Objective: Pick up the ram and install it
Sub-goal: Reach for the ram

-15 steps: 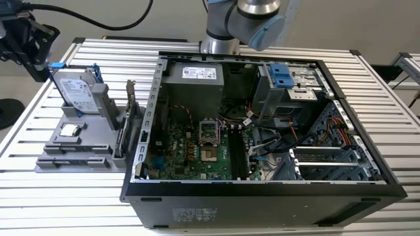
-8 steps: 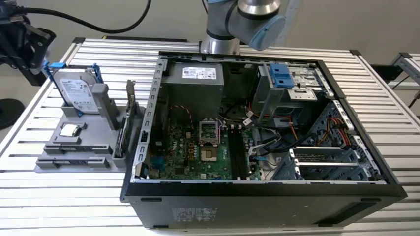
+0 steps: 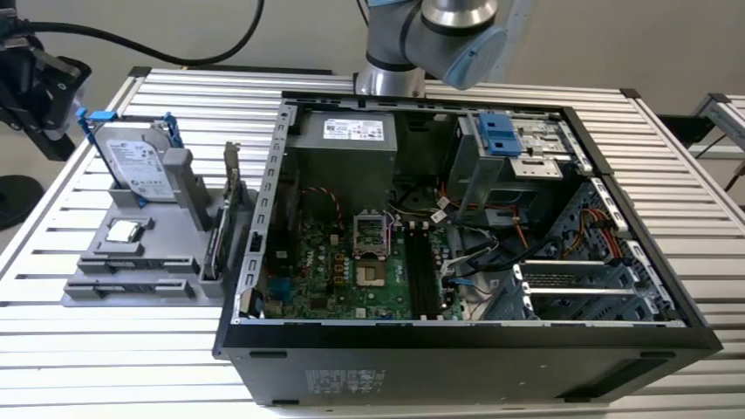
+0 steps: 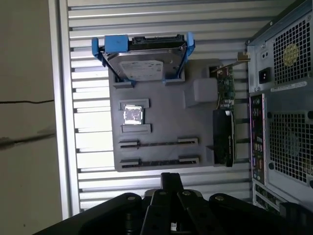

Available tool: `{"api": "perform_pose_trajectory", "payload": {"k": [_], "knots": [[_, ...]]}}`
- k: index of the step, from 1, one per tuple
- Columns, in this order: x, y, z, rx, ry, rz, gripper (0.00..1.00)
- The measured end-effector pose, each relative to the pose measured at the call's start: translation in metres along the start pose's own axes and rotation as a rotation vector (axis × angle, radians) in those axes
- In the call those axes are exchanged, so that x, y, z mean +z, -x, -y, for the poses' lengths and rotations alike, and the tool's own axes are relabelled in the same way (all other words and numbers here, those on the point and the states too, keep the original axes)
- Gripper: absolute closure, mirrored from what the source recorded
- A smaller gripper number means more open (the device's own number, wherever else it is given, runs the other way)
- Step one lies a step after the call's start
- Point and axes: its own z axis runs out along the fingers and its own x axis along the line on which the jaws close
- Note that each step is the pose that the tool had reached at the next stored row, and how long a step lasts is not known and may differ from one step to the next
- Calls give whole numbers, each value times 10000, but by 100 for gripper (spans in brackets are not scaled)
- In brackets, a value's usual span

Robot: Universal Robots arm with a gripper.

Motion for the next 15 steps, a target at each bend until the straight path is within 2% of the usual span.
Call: {"api": "perform_pose_trajectory", "payload": {"k": [15], "knots": [[-8,-7,162,1,0,-1,100]]}}
